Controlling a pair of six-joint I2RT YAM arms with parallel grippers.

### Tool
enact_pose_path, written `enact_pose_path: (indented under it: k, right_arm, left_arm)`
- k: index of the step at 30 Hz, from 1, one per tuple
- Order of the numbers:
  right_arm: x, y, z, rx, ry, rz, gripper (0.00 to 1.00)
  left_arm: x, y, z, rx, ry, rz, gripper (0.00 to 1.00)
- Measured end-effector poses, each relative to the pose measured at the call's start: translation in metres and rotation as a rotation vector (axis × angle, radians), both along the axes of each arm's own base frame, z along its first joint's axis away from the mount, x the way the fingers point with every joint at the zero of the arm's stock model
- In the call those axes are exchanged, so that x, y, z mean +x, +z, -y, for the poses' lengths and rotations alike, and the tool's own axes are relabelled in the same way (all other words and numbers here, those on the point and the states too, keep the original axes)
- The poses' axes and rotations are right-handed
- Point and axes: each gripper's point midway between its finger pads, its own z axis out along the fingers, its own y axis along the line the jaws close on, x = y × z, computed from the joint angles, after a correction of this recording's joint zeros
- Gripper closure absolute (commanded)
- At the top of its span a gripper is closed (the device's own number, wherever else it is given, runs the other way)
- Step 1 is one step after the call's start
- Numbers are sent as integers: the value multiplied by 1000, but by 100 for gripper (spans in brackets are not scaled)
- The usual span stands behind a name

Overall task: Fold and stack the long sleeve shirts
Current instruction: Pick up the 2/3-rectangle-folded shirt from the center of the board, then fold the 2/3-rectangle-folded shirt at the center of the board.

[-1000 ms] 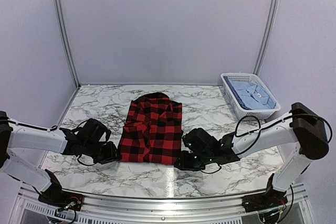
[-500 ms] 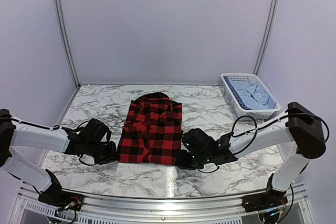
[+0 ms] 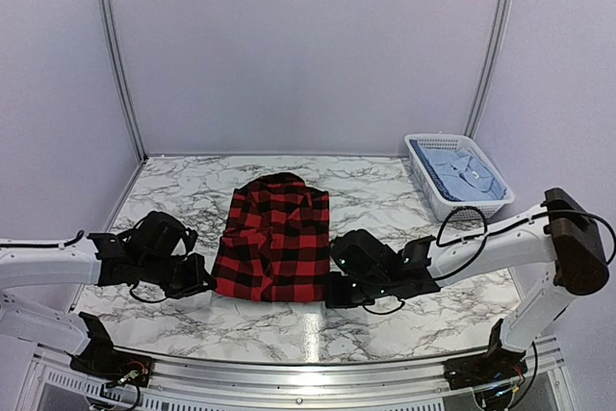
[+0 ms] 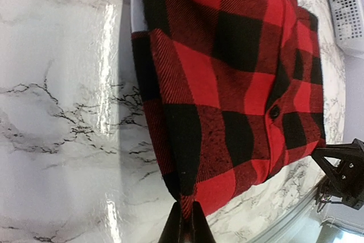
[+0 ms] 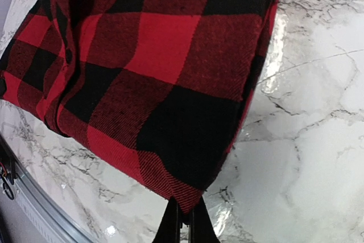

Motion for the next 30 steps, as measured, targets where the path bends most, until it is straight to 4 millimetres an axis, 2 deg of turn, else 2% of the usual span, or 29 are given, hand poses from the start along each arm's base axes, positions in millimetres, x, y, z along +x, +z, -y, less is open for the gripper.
enact_pose_path:
  k: [2,5,8,11,12,14,16,18,20,21,23,24,26,28,30]
  right_arm:
    - [-3,11,-4,2,15,19,100]
    - [4,41,-10,23,18,69,100]
    - [30,78,-18,65,8,127,100]
    - [90,122,-21,110,-39,212,100]
    - [110,132,-21,120,-56,235,100]
    - [163,150,-21,136,-82,279,100]
    - [225,153,-22,138,-108,317,100]
    - [287,138,-22,134,-120,337,100]
    - [335,110,-19,132,-124,324,100]
    - [355,92,-18,133,-122,312,100]
    - [381,60,-12,133,-121,279,100]
    - [391,41,-8,133,-123,257,100]
    - [398,6,-1,134,-112,202,100]
    - [392,-17,2,125,-101,158,100]
    - [382,-19,3,133,-91,161,100]
  left_arm:
    - [-2,15,-1,-15,-1,23,100]
    - [6,48,1,-28,4,76,100]
    - [32,86,11,-46,12,132,100]
    - [85,114,16,-38,52,181,100]
    - [102,117,16,-32,64,186,100]
    - [147,117,17,-22,92,181,100]
    - [196,110,17,-15,120,173,100]
    - [248,95,17,-23,144,159,100]
    - [293,68,13,-32,170,140,100]
    - [308,53,11,-33,178,130,100]
    - [335,14,4,-28,198,90,100]
    - [342,-5,0,-26,207,64,100]
    - [348,-35,-4,-34,208,23,100]
    - [352,-32,0,-65,201,38,100]
    - [345,-28,3,-76,197,52,100]
